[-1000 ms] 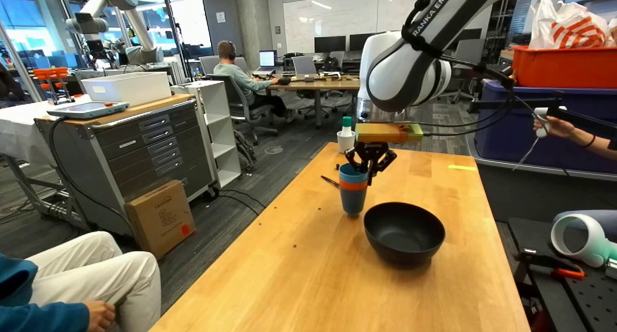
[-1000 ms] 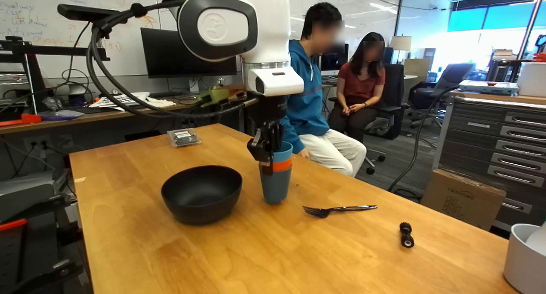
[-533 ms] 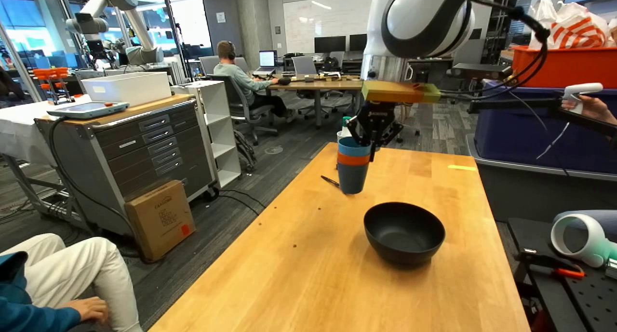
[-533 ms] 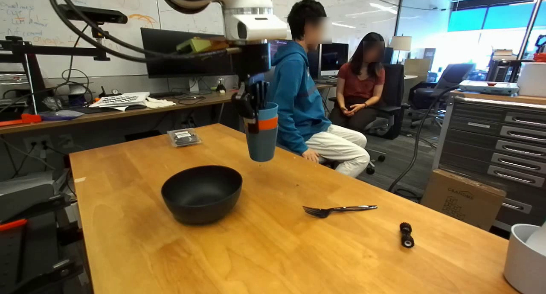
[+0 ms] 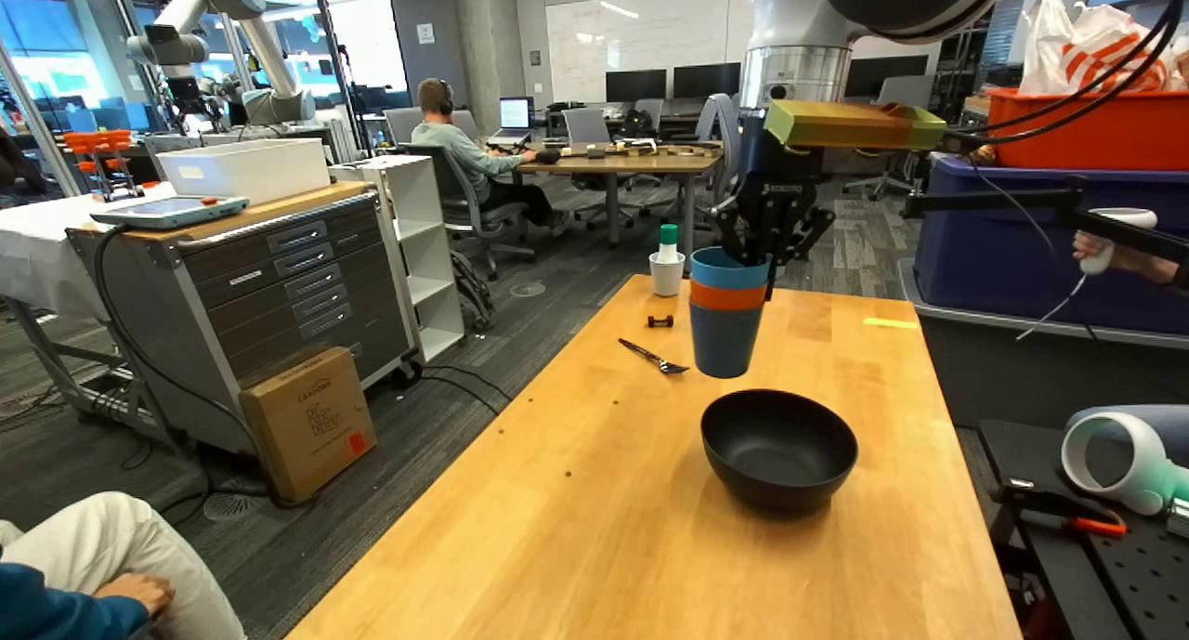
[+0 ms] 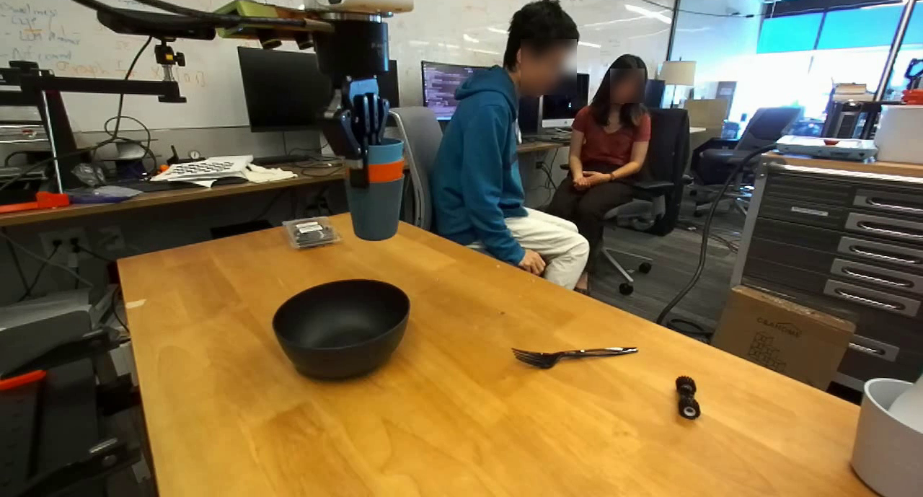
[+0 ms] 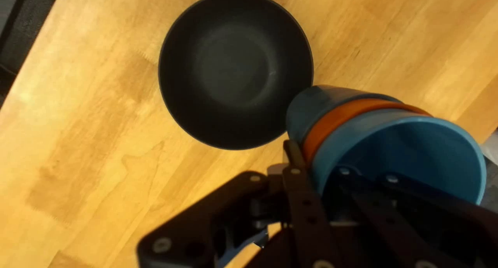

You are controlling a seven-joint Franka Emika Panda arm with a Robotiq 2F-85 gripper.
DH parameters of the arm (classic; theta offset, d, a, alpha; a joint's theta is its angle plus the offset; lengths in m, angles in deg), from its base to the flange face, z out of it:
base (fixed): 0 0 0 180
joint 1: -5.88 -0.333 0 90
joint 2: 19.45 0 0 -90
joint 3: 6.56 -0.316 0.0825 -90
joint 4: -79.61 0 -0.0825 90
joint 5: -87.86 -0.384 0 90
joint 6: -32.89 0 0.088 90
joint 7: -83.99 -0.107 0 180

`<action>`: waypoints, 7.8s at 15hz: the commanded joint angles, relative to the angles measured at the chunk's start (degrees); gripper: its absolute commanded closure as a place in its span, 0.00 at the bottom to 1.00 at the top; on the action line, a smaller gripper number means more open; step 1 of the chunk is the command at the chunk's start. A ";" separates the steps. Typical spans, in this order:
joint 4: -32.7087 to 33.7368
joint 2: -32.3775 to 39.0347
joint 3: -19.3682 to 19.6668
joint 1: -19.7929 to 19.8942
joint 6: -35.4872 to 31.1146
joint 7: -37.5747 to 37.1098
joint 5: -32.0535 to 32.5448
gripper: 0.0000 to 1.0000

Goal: Stack the three cups and put the in the bowl, then pick the fork and put it in the cups

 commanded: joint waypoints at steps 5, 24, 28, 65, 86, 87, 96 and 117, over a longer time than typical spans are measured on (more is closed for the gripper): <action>-8.38 -0.29 -2.62 0.78 -7.79 1.07 5.91 0.98; -12.96 7.08 -1.38 1.22 -17.80 0.79 9.28 0.98; -12.67 8.41 -0.04 1.42 -18.82 0.14 9.91 0.98; -6.09 2.24 -0.43 1.56 -5.34 3.06 5.05 0.00; 1.32 6.47 0.59 2.92 -5.70 3.44 0.88 0.00; 0.18 6.16 0.33 2.64 -6.69 3.13 1.04 0.00; 11.35 18.58 0.89 1.59 -7.76 1.57 2.40 0.00; 53.22 53.20 6.38 7.44 2.38 3.75 -0.92 0.00</action>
